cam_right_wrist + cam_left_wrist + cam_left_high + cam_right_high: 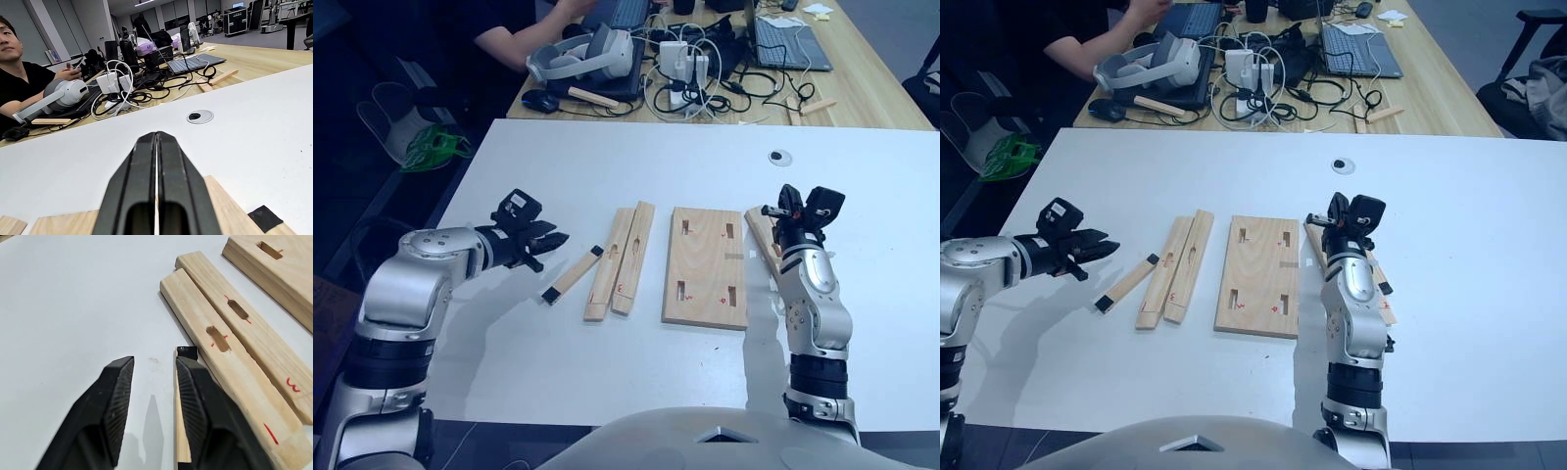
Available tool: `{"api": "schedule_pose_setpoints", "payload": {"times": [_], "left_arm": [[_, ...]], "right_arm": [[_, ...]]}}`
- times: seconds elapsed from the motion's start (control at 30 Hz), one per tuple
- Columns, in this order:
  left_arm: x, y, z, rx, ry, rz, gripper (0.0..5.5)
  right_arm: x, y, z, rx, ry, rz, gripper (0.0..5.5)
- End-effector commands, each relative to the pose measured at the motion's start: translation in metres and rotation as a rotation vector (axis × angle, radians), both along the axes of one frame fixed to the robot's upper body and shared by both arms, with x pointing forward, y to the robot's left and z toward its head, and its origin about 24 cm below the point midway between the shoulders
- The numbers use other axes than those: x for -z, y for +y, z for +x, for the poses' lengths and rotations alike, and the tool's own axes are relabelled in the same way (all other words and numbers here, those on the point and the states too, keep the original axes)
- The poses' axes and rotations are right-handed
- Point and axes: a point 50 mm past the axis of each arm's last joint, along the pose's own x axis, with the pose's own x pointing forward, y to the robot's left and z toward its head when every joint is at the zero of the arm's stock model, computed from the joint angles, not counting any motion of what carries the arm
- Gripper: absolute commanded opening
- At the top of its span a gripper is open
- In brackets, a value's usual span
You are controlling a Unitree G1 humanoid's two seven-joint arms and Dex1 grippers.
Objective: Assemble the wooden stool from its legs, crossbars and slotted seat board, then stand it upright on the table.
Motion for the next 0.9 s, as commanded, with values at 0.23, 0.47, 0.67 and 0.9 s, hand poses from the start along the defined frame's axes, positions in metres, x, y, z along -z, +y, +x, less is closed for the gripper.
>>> {"api": "schedule_pose_setpoints", "payload": {"times": [0.23, 0.47, 0.67, 0.9], "left_arm": [[-0.001, -0.004, -0.012, 0.069, 0.091, 0.037, 3.03], [0.013, -0.003, -0.015, 0.094, 0.119, 0.149, 3.69], [0.035, 0.002, -0.029, 0.068, 0.267, 0.1, 3.69], [0.046, 0.017, -0.03, 0.089, 0.26, 0.276, 3.69]], "right_arm": [[-0.006, 0.003, 0.002, 0.029, -0.005, 0.042, 0.0], [-0.007, 0.004, 0.003, 0.029, -0.006, 0.045, 0.0], [-0.006, 0.011, 0.004, 0.015, -0.008, 0.041, 0.0], [-0.006, 0.019, 0.003, 0.032, -0.027, 0.064, 0.0]]}}
